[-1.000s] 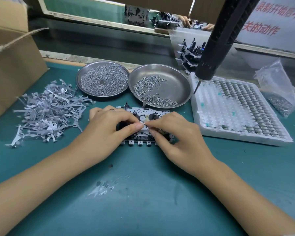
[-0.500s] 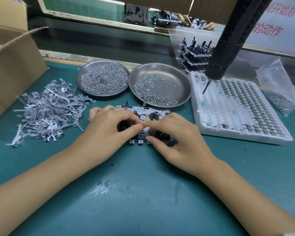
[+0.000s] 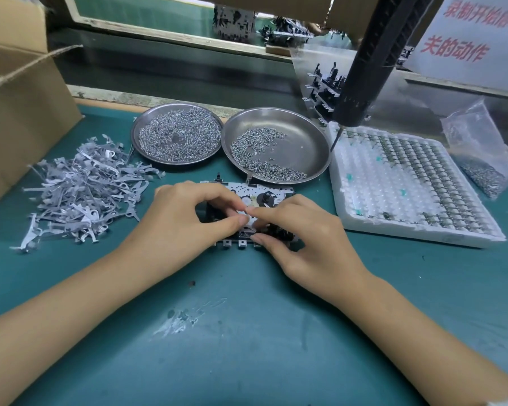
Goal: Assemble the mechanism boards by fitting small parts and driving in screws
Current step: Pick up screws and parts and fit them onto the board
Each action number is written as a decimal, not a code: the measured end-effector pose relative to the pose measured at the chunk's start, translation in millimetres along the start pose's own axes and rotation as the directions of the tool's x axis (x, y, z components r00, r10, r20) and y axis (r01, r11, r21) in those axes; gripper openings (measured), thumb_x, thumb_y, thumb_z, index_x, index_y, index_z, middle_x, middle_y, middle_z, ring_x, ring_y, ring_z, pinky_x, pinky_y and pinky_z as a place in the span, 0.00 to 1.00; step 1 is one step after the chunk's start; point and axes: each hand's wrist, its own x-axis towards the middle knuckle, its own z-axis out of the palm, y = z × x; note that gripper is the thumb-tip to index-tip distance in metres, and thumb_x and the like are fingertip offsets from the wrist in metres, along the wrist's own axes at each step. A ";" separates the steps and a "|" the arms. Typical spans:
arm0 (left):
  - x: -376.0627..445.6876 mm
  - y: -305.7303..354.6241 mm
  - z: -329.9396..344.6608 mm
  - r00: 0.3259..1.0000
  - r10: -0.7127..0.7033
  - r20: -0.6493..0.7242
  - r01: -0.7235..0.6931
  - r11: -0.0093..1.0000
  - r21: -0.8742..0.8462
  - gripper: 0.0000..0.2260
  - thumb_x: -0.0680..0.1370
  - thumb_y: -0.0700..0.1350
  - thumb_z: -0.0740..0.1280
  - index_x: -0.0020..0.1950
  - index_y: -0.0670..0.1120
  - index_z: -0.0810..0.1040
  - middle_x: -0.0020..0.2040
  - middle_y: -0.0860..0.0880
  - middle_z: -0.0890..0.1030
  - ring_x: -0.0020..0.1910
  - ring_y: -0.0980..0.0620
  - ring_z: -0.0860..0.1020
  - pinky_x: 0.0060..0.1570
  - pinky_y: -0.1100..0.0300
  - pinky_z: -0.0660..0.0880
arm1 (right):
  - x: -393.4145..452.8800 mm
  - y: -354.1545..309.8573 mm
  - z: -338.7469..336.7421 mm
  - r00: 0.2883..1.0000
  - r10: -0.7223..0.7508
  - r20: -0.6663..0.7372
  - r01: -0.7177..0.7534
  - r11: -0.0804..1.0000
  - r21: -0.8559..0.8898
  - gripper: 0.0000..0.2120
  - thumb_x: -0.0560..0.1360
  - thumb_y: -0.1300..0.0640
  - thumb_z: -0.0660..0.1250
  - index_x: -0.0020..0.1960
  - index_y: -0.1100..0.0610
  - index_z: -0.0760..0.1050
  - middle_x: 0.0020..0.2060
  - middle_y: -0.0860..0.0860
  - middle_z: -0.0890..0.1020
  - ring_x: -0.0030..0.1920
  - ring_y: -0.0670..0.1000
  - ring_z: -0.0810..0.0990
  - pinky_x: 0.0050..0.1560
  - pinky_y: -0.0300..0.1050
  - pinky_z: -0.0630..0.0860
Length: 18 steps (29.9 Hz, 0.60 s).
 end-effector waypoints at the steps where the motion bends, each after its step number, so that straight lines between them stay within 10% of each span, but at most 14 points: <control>1: -0.1 -0.5 0.2 1.000 -0.006 0.008 0.006 1.000 -0.014 0.05 0.69 0.48 0.74 0.42 0.56 0.83 0.37 0.58 0.83 0.42 0.60 0.81 0.54 0.51 0.76 | -0.2 0.2 0.0 1.000 -0.004 -0.014 0.004 1.000 -0.012 0.14 0.70 0.62 0.72 0.56 0.59 0.80 0.39 0.50 0.83 0.41 0.54 0.78 0.42 0.50 0.78; 18: 2.9 2.5 0.4 0.998 -0.035 0.044 0.036 0.999 -0.024 0.06 0.70 0.46 0.74 0.41 0.58 0.82 0.35 0.58 0.83 0.40 0.61 0.80 0.51 0.56 0.76 | -6.2 -7.1 11.6 0.988 0.032 -0.150 -0.044 0.996 -0.078 0.10 0.70 0.71 0.69 0.49 0.62 0.82 0.39 0.53 0.84 0.40 0.54 0.82 0.41 0.50 0.77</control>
